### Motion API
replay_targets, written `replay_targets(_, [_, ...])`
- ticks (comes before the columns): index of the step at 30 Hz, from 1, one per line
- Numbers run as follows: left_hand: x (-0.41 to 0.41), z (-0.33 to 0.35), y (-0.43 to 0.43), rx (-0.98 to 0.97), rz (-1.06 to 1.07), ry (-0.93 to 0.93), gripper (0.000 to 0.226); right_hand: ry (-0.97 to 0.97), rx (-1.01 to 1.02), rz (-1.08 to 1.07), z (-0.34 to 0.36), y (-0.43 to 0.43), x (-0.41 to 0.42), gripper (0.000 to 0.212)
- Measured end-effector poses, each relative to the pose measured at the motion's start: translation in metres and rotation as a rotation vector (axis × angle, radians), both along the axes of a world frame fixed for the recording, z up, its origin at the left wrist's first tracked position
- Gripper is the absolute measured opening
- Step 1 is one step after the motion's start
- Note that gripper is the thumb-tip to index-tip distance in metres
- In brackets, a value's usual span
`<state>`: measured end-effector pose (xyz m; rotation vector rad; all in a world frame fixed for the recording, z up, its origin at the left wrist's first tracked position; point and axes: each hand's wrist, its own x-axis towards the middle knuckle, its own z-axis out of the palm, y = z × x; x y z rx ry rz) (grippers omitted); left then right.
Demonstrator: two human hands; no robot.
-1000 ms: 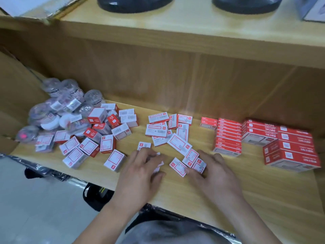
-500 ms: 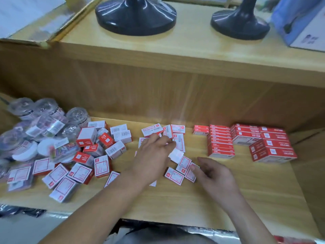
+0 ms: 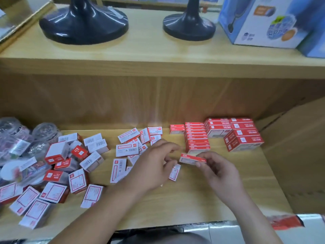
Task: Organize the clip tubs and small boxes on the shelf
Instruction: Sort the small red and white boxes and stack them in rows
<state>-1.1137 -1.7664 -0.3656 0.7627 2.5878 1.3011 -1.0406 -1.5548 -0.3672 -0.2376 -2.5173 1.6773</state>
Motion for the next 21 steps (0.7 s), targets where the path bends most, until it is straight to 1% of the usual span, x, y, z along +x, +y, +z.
replay_targets(2, [0.002,-0.008,-0.006,-0.232,0.08,0.1,0.027,-0.026,0.057,-0.039,-0.006,0.02,0.0,0.027])
replay_targets(4, [0.011,-0.013,-0.009,-0.336,0.128,0.158,0.042,-0.051,0.112,-0.062,-0.016,0.031,-0.002,0.026])
replay_targets(6, [0.021,-0.021,-0.007,-0.348,0.152,0.148,0.059,-0.084,0.106,-0.125,-0.027,0.033,-0.006,0.023])
replay_targets(7, [0.024,-0.025,-0.005,-0.352,0.159,0.14,0.064,-0.095,0.083,-0.176,-0.032,0.031,-0.008,0.024])
replay_targets(9, [0.028,-0.031,-0.004,-0.353,0.179,0.139,0.069,-0.099,0.048,-0.275,-0.038,0.027,-0.011,0.03])
replay_targets(11, [0.029,-0.032,-0.003,-0.348,0.209,0.124,0.074,-0.103,0.09,-0.307,-0.041,0.024,-0.015,0.031])
replay_targets(12, [0.028,-0.032,-0.003,-0.348,0.22,0.106,0.077,-0.098,0.131,-0.294,-0.043,0.023,-0.016,0.026])
replay_targets(13, [0.028,-0.031,-0.003,-0.354,0.224,0.086,0.079,-0.098,0.177,-0.284,-0.047,0.024,-0.018,0.017])
replay_targets(14, [0.027,-0.031,-0.003,-0.36,0.223,0.073,0.08,-0.105,0.21,-0.28,-0.05,0.024,-0.019,0.009])
replay_targets(18, [0.026,-0.034,-0.008,-0.342,0.222,0.049,0.079,-0.119,0.294,-0.299,-0.056,0.025,-0.021,0.025])
replay_targets(21, [0.027,-0.033,-0.011,-0.325,0.223,0.068,0.071,-0.087,0.354,-0.309,-0.055,0.024,-0.019,0.023])
